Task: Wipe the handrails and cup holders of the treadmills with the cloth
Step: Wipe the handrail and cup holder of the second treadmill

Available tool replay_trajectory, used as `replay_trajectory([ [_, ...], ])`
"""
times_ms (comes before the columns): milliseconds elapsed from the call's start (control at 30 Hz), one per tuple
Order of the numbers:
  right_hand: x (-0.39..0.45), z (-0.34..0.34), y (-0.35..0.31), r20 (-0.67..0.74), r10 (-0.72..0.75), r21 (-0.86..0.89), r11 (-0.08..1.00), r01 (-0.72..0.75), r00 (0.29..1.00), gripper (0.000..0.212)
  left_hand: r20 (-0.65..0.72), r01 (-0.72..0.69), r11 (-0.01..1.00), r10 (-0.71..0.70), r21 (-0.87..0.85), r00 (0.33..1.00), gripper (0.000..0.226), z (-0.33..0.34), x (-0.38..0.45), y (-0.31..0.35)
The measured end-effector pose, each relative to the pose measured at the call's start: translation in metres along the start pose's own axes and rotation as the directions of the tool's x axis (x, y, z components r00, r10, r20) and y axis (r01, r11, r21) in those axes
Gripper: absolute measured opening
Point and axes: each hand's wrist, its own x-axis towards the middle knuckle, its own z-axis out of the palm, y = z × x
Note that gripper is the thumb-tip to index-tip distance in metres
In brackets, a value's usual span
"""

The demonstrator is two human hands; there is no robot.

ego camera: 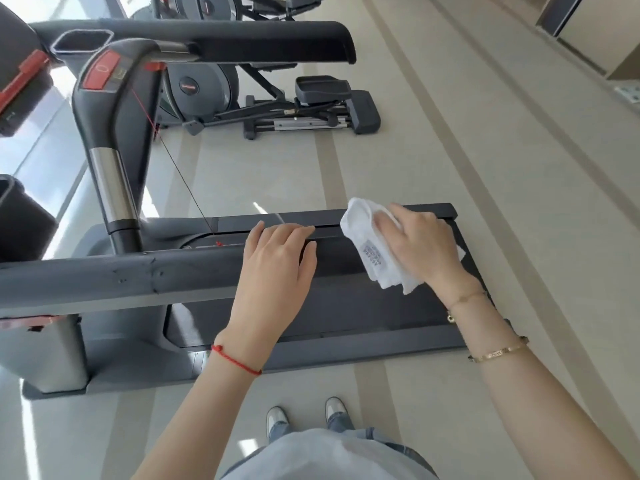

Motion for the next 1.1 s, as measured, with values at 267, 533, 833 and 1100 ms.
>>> replay_trajectory([
  [267,-0.031,-0.004,0.031,0.026,-0.217,0.205,0.957,0.207,0.976,0.042,-0.014,0.053,0.997,-0.053,0.046,0.999,0.031,0.024,0.006,0.026],
  [533,-0.025,0.003,0.043,0.010,-0.061,0.400,0.915,0.052,0.998,0.034,-0.046,0.108,0.990,-0.104,0.089,0.994,0.032,0.030,0.006,0.031],
  [833,0.000,0.000,0.056,0.325,0.051,0.613,0.749,-0.252,0.944,0.047,-0.135,0.092,0.993,-0.081,0.074,0.987,0.022,0.034,0.005,0.032],
  [1100,-0.025,-0.002,0.045,0.073,-0.181,0.302,0.941,0.151,0.981,0.045,-0.099,0.081,0.995,-0.076,0.051,0.992,0.025,0.032,0.005,0.028],
])
